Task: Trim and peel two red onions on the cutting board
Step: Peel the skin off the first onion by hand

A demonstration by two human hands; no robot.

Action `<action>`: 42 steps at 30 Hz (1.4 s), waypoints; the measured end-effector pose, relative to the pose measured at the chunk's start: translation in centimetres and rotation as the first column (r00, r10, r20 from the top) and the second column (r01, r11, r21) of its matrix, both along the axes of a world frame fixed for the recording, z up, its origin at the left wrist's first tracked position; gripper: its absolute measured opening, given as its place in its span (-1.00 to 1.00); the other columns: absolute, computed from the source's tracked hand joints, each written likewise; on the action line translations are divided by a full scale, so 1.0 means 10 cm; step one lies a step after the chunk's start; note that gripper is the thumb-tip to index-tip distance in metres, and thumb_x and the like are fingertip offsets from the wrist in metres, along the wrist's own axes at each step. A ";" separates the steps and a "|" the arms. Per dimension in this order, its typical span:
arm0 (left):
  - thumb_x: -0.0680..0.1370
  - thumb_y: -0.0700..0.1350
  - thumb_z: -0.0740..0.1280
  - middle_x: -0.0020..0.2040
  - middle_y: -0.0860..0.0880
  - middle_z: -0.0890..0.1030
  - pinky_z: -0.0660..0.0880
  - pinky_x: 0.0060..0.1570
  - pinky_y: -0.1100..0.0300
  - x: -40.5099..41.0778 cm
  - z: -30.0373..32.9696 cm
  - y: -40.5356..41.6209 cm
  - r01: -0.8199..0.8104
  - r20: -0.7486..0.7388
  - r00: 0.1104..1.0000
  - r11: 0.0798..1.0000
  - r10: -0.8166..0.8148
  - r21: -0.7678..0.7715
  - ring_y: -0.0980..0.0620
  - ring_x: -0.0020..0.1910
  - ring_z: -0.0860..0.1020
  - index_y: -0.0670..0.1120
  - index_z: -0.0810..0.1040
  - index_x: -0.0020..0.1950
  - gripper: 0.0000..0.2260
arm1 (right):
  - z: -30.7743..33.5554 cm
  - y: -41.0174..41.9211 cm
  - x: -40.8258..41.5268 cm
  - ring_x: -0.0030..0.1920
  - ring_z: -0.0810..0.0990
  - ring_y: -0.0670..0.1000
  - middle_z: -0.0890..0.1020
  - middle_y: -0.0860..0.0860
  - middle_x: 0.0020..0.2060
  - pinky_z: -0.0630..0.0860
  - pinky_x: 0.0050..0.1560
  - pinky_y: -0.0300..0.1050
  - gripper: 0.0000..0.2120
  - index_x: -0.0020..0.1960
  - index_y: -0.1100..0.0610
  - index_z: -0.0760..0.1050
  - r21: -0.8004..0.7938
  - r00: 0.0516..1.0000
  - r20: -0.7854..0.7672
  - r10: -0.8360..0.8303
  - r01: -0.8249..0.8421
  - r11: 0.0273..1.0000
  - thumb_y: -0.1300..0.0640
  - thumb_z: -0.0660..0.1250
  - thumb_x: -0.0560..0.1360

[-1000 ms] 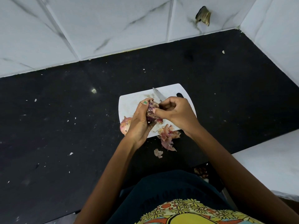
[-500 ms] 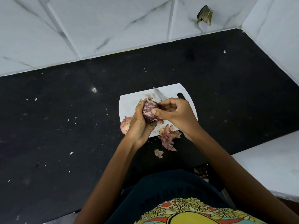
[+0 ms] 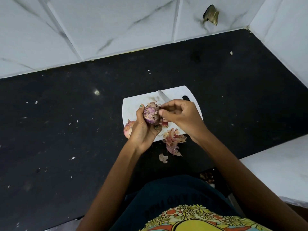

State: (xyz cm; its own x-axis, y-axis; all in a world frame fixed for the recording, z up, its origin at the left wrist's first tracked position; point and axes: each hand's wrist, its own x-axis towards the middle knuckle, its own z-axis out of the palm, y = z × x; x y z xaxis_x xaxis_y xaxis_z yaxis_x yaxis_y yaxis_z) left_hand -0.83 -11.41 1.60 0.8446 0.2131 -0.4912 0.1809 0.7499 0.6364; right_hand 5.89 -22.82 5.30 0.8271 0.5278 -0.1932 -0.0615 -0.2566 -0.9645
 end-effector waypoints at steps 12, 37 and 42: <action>0.65 0.12 0.00 -0.36 -0.01 0.59 0.28 -0.33 0.27 0.01 0.04 -0.02 -0.016 -0.027 1.000 1.000 0.016 -0.010 0.13 -0.48 0.51 -0.06 0.61 -0.16 -0.53 | -0.03 0.01 0.02 -0.41 0.61 -0.15 0.64 0.06 -0.37 0.52 -0.34 -0.35 -0.92 -0.16 0.27 0.60 0.005 0.998 0.066 0.005 -0.005 1.000 0.39 0.43 0.38; 0.63 0.23 0.00 -0.24 0.03 0.66 0.49 -0.38 0.32 0.02 0.00 -0.04 0.030 -0.098 0.995 0.959 -0.002 0.282 0.17 -0.30 0.62 -0.05 0.56 -0.01 -0.53 | -0.04 -0.11 0.04 -0.27 0.65 0.00 0.64 0.10 -0.17 0.57 -0.23 -0.05 -0.83 0.00 0.12 0.55 -0.187 0.996 0.015 0.082 -0.078 0.979 0.02 0.33 0.52; 0.66 0.14 0.01 -0.16 -0.08 0.67 0.56 -0.11 0.16 0.04 0.00 -0.07 -0.040 -0.065 0.995 0.910 0.073 0.412 0.04 -0.12 0.64 -0.06 0.58 -0.07 -0.56 | -0.03 0.02 -0.05 -0.20 0.66 -0.07 0.64 -0.07 -0.16 0.62 -0.15 -0.14 -0.73 -0.01 0.02 0.53 -0.214 0.998 0.058 0.034 -0.021 0.977 0.02 0.50 0.35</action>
